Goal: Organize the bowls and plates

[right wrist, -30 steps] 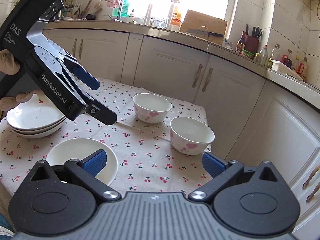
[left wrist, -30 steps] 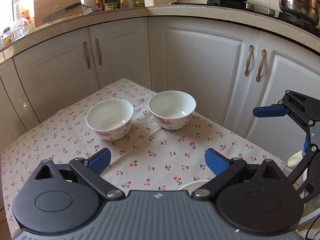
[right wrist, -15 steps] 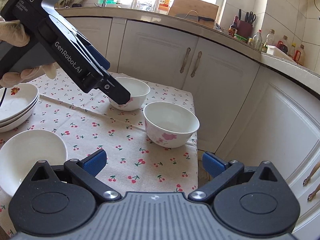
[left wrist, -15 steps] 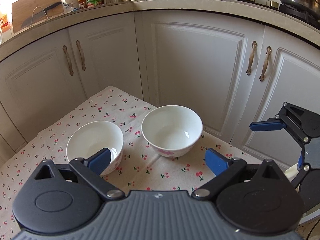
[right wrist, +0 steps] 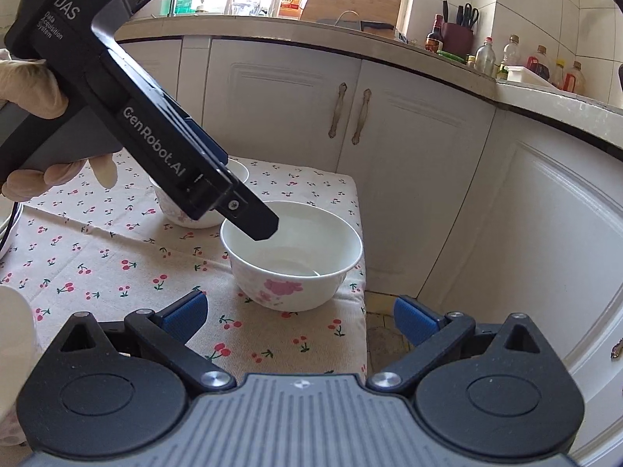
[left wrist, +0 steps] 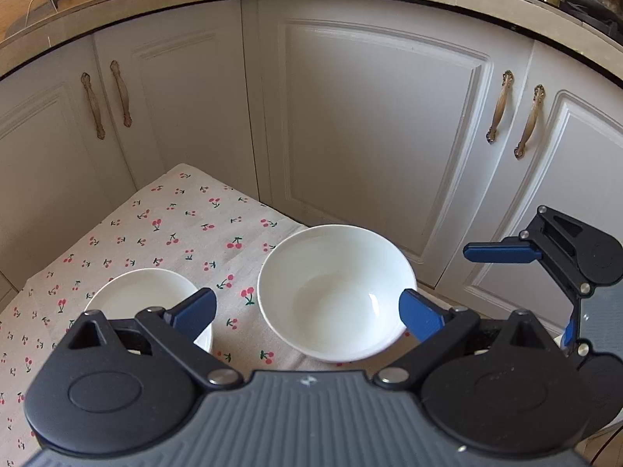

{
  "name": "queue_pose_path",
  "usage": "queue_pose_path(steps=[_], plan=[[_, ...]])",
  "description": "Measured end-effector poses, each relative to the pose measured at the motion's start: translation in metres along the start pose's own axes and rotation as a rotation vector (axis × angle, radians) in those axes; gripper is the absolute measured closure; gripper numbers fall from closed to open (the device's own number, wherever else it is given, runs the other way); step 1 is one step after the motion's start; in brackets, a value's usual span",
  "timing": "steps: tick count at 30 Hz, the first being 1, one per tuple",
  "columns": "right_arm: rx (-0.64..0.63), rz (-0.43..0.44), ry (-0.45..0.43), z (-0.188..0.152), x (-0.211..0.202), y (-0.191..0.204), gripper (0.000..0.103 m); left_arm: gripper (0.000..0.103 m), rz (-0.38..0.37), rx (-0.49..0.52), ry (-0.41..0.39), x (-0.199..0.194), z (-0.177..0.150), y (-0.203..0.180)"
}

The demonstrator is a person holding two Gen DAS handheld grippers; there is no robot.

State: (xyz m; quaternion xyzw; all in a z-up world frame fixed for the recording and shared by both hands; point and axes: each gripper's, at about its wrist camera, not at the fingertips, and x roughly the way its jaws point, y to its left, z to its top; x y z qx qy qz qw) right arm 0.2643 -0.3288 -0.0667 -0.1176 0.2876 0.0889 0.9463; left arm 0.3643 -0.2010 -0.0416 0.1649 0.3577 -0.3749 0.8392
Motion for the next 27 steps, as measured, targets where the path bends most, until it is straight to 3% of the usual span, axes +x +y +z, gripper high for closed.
queue_pose_path(steps=[5, 10, 17, 27], plan=[[-0.008, 0.003, -0.002, 0.002, 0.015, -0.002, 0.000, 0.007, -0.009, 0.007, 0.025, 0.019, 0.004, 0.001], [-0.012, 0.017, -0.002, 0.002, 0.026, -0.003, 0.000, 0.017, -0.023, -0.001, 0.053, 0.037, 0.005, 0.003], [-0.023, 0.040, 0.008, 0.006, 0.038, -0.003, 0.015, 0.024, -0.035, -0.021, 0.072, 0.051, 0.007, 0.007], [-0.011, 0.065, 0.008, 0.007, 0.041, -0.005, 0.019, 0.028, -0.053, -0.018, 0.075, 0.055, 0.008, 0.007]])
